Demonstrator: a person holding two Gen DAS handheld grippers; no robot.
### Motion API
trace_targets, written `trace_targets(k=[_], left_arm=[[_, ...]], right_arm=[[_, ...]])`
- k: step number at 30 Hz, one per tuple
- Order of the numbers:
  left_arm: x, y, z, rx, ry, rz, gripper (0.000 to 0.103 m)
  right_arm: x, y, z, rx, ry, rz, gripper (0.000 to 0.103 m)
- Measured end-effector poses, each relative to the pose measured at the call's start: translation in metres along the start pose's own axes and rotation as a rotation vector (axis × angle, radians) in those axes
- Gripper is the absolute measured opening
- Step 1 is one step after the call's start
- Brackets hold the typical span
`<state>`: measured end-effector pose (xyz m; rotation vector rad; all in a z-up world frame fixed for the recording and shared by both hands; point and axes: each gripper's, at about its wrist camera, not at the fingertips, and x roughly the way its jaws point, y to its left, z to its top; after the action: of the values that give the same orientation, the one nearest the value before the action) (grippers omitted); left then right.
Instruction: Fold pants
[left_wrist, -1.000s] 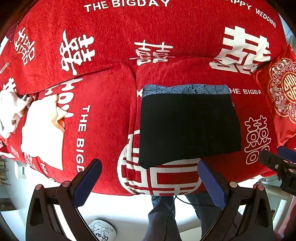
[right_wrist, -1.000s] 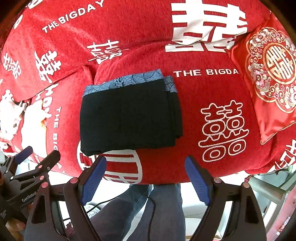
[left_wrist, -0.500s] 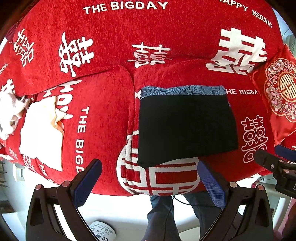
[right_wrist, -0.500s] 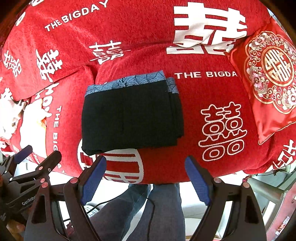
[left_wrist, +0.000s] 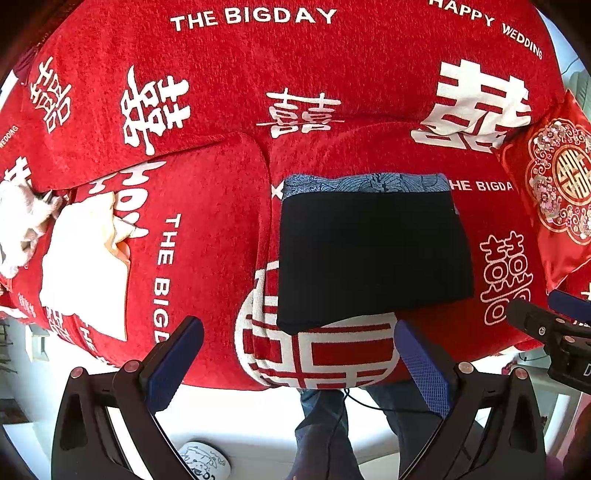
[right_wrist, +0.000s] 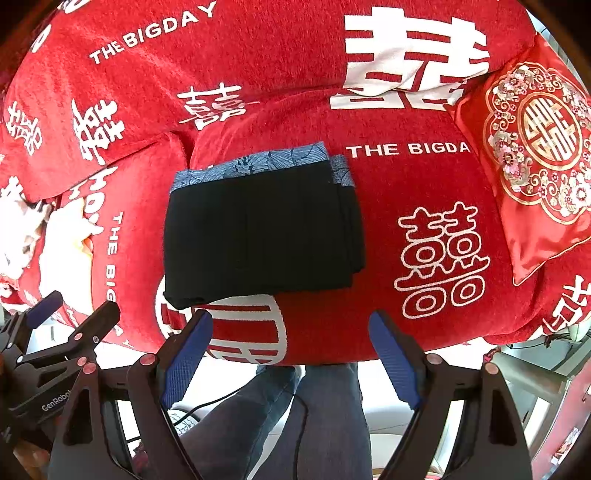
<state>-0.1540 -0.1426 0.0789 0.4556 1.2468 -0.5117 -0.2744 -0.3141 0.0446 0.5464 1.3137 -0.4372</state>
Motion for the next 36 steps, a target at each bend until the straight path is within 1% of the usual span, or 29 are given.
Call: trace_targets(k=[36], left_arm=[[-0.0026, 0.0013, -0.0019, 0.012, -0.015, -0.017, 0.103]], right_arm=[[0.0014, 0.0081, -0.0073, 0.013, 0.002, 0.000, 0.089]])
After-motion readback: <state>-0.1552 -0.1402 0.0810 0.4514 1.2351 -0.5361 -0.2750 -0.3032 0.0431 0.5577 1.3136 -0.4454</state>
